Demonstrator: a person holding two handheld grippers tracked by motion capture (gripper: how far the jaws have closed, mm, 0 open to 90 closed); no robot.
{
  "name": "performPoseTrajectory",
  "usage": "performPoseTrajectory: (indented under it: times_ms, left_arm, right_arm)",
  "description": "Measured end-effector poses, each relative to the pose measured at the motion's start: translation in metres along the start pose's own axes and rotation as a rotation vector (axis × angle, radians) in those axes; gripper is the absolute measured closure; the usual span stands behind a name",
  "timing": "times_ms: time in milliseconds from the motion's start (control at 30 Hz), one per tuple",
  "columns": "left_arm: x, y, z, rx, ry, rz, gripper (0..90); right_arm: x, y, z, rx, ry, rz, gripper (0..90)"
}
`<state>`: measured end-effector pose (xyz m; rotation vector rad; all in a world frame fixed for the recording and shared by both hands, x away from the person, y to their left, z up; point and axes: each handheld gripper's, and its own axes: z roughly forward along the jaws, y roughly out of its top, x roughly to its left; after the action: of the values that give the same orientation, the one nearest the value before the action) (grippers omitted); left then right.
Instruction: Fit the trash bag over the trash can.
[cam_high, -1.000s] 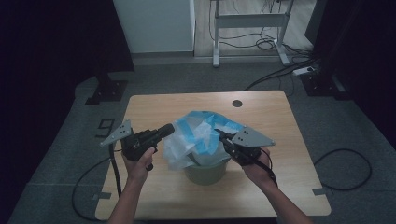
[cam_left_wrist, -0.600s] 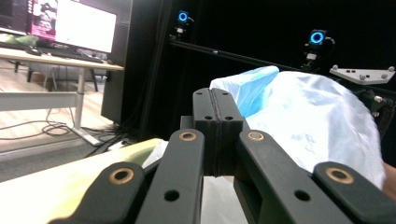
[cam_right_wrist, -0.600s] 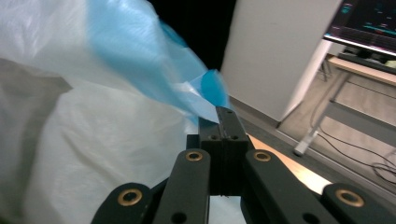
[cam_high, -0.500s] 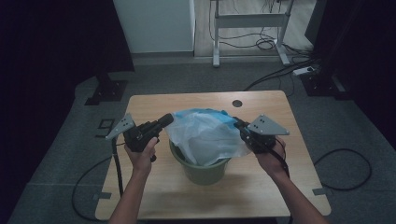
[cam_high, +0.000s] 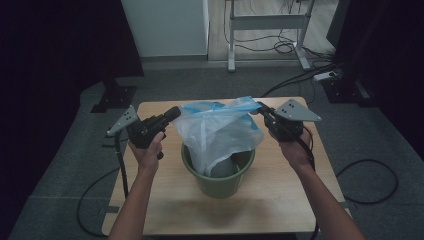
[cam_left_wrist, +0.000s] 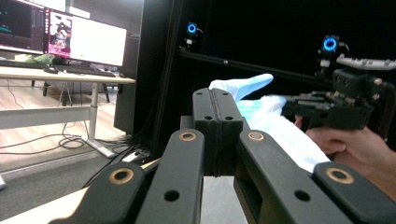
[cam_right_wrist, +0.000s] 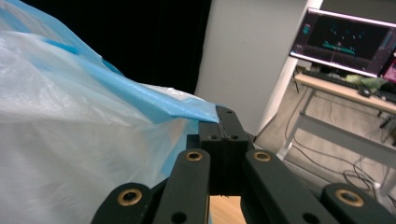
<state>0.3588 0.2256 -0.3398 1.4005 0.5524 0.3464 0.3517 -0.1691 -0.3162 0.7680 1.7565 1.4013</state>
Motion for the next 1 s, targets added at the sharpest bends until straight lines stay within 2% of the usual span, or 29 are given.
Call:
performPoseTrajectory:
  times_ms: [100,167,300,433,567,700,900,1000]
  left_arm:
    - [-0.011,-0.003,-0.009,0.032,-0.005,0.008,89.4]
    - [-0.019,-0.006,-0.017,0.048,-0.025,0.012,89.2]
    - [-0.036,-0.018,-0.033,0.092,-0.047,0.036,88.0]
    - [-0.044,-0.034,-0.046,0.116,-0.062,0.017,87.4]
    - [-0.047,-0.051,-0.055,0.124,-0.072,-0.024,87.3]
    - [-0.049,-0.067,-0.062,0.153,-0.066,-0.041,87.1]
    - [-0.049,-0.088,-0.07,0.181,-0.057,-0.077,87.6]
    - [-0.047,-0.094,-0.075,0.165,-0.072,-0.111,89.2]
  right_arm:
    - [0.006,-0.002,-0.015,-0.028,0.031,0.001,89.1]
    - [0.012,-0.007,-0.027,-0.039,0.058,0.005,89.2]
    - [0.023,-0.023,-0.053,-0.054,0.118,0.03,89.1]
    - [0.035,-0.045,-0.071,-0.041,0.172,0.058,89.1]
    - [0.049,-0.068,-0.084,-0.014,0.223,0.069,89.1]
    - [0.061,-0.089,-0.093,0.027,0.261,0.073,89.1]
    - [0.067,-0.112,-0.092,0.069,0.287,0.117,89.1]
    - [0.072,-0.12,-0.093,0.079,0.31,0.133,89.1]
